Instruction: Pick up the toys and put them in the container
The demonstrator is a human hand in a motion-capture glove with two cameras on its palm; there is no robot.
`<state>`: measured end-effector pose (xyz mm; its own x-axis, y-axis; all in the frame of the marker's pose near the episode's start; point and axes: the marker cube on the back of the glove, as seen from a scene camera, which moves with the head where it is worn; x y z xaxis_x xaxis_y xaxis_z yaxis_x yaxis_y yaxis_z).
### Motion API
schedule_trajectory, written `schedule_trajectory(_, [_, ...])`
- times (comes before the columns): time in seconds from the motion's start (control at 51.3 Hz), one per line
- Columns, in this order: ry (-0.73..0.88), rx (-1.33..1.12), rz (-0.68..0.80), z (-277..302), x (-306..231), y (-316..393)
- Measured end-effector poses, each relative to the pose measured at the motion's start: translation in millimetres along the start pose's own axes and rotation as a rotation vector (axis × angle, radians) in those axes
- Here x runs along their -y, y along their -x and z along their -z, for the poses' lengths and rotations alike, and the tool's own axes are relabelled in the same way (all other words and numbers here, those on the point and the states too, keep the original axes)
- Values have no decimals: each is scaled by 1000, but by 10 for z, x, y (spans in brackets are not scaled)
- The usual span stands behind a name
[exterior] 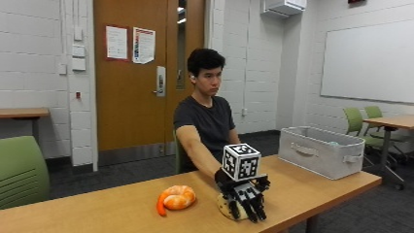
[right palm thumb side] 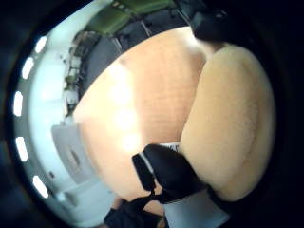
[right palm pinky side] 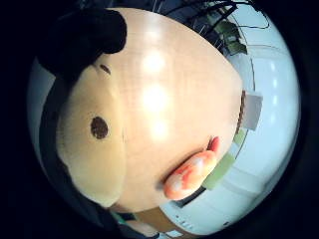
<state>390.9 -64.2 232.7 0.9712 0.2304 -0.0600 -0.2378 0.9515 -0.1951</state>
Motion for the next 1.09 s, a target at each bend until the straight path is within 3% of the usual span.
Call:
schedule_trajectory(0.312, [-138, 33, 2, 88, -96, 77])
schedule_trajectory(0.761, [10, 4, -56, 105, -516, 60])
schedule_trajectory(0.956, [-18, 56, -94, 468, -630, 42])
schedule_trajectory(1.093, [-109, 72, -82, 1067, -751, 233])
